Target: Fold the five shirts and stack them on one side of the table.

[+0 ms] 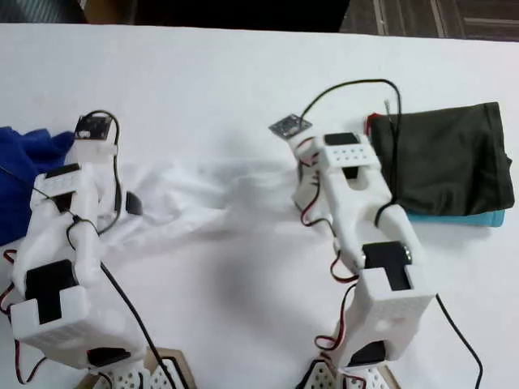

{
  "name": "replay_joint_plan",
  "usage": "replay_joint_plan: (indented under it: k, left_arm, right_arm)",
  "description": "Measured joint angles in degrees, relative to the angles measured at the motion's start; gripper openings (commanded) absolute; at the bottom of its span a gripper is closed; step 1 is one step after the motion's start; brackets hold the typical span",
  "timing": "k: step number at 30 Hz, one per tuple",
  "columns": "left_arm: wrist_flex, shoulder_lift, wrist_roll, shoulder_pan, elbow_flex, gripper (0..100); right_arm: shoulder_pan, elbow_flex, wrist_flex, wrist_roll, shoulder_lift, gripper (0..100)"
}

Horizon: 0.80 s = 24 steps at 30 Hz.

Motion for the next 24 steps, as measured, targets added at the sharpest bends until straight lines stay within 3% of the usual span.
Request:
replay_joint_plan:
  k: [6, 14, 24]
  left_arm:
    - [0.0, 0.0, 0.0, 0.0, 0.0, 28]
    - [1.8, 0.1, 0.0, 0.0, -1.2, 28]
    - [26.2, 0.2, 0.1, 0.0, -22.2, 28]
  right_arm:
    - [0.5, 0.1, 2.1, 3.2, -0.5, 5.8]
    - [-9.1, -5.8, 5.8, 0.4, -13.0, 29.2]
    - [-9.4, -10.9, 14.2, 0.0, -27.3, 31.9]
